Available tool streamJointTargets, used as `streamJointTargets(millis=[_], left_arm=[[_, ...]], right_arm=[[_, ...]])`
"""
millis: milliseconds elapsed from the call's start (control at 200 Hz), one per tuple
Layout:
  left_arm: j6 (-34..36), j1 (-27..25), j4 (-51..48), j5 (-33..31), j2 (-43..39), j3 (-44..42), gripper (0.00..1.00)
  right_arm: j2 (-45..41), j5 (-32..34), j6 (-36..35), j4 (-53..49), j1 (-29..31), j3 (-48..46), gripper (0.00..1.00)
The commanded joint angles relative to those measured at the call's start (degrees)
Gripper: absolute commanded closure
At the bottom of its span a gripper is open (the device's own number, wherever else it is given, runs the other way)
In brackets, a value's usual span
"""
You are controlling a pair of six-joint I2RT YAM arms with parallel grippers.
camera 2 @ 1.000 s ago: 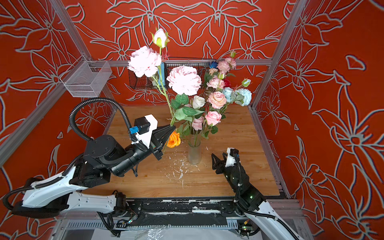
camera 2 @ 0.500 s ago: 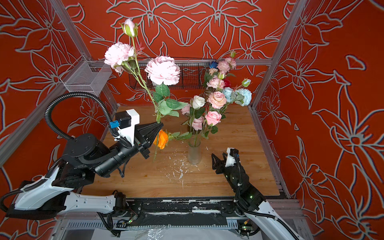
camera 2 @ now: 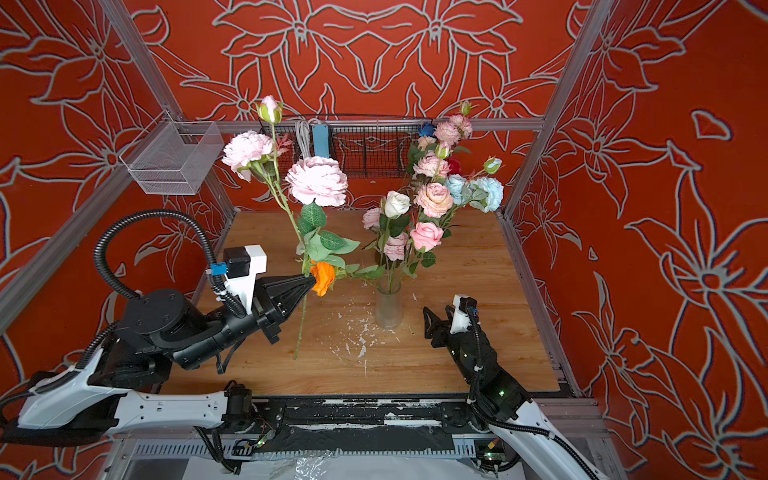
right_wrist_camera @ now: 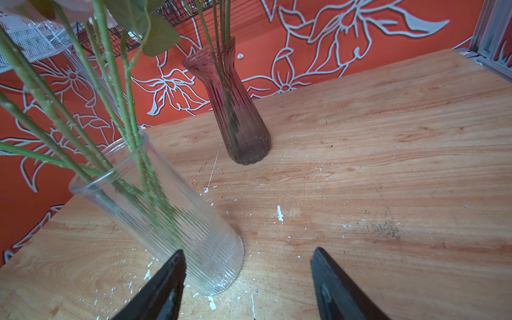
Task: Arrange the flowers into the vase
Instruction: 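Carry the pink rose spray up over the clear vase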
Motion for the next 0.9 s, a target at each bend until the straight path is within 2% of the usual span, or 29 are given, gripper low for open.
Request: streamJointTargets(millis=[0,145,265,580,660,891], left_arm=[[-1.2,-0.6,6.1,5.1,2.7,0.3,1.00],[-2.5,-0.7,9.8,10.7,9.8,3.1,1.00],[2.7,-0.7,17.7,6.6,14.6,2.7,1.00],[23.4,0.6,59.2,-3.0,26.2,-3.8,1.00],[23.3,1.7,63.8,-2.2,27.6,-4.1,1.00],[20.6,6.2,67.6,-2.0,28.0,-5.0,1.00]], right_arm=[[0.0,1.2,0.1,0.2,-0.3,0.2,0.27],[0.0,1.7,0.1,0.1,-0.3,0.2,0.27],[0.5,1.6,0.1,0.4,-0.3,0.2,0.27],[-0.1,2.1,0.1,-0.4,-0.3,0.2,0.27],[-0.2,2.3,0.1,-0.4,-0.3,0.2,0.27],[0.7,1.5,0.4,0.6,-0.3,0.2,0.27]])
